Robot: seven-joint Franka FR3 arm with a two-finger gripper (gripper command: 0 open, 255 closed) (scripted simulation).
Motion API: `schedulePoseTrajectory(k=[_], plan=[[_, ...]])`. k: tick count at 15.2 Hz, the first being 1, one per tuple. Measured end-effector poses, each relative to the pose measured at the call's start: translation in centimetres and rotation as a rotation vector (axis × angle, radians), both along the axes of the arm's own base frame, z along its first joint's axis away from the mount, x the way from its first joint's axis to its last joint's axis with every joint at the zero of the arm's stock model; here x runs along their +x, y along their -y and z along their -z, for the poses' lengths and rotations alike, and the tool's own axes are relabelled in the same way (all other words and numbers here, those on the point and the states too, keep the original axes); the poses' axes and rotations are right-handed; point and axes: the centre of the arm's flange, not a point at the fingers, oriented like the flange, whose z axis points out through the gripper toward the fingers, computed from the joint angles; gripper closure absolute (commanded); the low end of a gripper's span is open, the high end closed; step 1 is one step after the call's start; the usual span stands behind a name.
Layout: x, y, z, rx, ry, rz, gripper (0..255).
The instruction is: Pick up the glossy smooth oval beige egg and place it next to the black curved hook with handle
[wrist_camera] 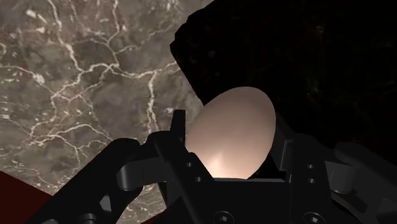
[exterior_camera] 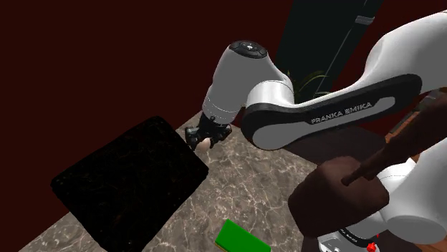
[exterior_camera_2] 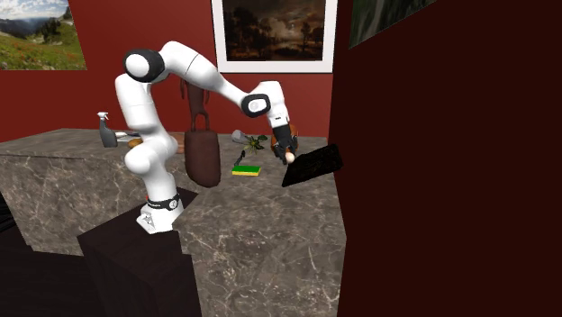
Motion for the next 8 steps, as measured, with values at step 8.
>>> schedulePoseTrajectory(k=[8], plan=[[-8.8,-5.3,0.4,0.000,0.000,0.000,255]])
